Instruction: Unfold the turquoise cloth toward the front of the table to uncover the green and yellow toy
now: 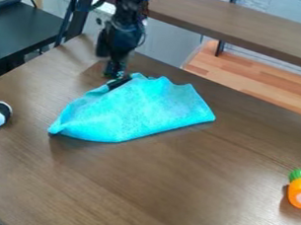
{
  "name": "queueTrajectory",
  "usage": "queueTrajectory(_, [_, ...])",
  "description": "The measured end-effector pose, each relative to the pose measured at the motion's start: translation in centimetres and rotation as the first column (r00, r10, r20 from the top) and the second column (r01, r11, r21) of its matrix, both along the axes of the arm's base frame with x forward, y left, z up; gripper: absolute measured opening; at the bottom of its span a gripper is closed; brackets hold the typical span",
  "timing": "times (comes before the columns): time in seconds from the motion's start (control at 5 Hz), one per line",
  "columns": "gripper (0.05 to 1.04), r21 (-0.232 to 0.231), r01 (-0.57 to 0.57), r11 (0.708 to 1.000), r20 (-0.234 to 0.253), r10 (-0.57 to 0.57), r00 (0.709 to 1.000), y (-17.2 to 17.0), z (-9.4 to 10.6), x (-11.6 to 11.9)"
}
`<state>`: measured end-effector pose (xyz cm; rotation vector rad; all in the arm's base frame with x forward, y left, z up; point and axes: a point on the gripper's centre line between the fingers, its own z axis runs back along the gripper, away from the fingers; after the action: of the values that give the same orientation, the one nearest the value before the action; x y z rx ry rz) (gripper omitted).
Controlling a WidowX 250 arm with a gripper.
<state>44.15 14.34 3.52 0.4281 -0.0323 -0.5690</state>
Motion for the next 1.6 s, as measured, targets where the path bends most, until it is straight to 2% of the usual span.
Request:
queueTrajectory(0.2, [1.0,-0.007,0.011,1.0,0.008,-0.011,1.0,-0.2,0.4,0.4])
queueTrajectory(0.6, [1.0,-0.057,0.04,0.998,-0.021,-0.041,0.999,-0.9,0.1,0.3])
queueTrajectory(0.8, [1.0,-0.071,0.053,0.996,-0.042,-0.056,0.998,-1.1,-0.8,0.4])
queueTrajectory(1.0, [1.0,-0.07,0.053,0.996,-0.039,-0.056,0.998,-1.1,-0.8,0.4])
queueTrajectory(1.2, [0.957,-0.066,0.059,0.996,-0.034,-0.062,0.998,-1.0,-0.9,0.5])
queueTrajectory(1.4, [0.752,-0.069,0.059,0.996,-0.046,-0.062,0.997,-1.1,-1.5,0.3])
queueTrajectory(1.6, [0.448,-0.089,0.057,0.994,-0.066,-0.063,0.996,-1.3,-2.0,0.1])
